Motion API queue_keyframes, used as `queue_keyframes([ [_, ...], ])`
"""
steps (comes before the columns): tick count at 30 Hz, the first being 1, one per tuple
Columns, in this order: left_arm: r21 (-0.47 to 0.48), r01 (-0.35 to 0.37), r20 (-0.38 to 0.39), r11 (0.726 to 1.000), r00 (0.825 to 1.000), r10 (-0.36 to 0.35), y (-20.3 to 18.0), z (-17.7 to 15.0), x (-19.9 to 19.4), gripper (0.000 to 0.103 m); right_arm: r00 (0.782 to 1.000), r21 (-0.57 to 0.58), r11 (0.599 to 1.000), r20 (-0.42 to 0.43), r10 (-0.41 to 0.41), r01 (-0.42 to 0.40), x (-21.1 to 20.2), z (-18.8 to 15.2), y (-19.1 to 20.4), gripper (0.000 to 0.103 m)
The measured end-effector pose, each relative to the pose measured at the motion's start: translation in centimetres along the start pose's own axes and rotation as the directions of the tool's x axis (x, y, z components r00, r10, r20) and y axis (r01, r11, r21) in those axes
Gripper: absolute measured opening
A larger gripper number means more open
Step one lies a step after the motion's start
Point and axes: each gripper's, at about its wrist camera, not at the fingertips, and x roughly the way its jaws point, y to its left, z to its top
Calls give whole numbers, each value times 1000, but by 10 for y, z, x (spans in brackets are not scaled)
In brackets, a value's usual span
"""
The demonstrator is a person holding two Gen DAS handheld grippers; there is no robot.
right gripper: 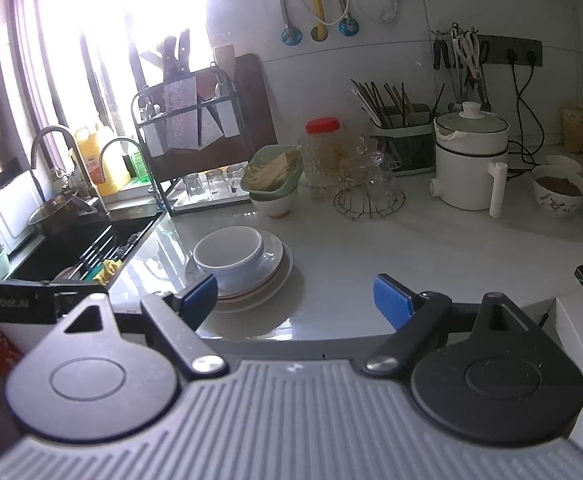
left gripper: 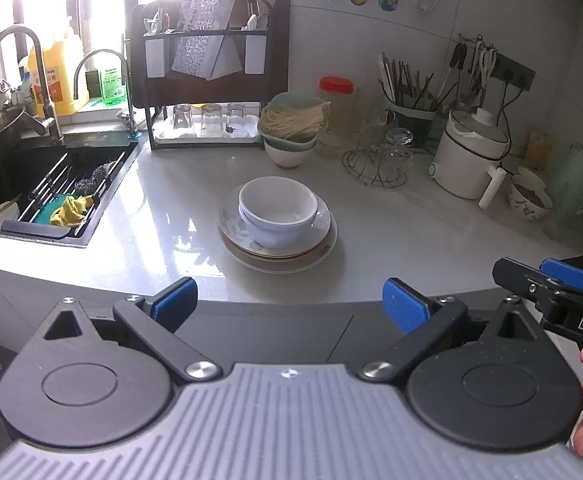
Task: Organize plates and bowls
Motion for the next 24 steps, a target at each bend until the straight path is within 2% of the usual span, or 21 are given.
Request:
queue_keyframes([
  [24,-15,-12,-19,1000,1000,11,-16,-11,-10,101,1000,-17,1000,-18,20,-20,-9,-5,-6,86],
])
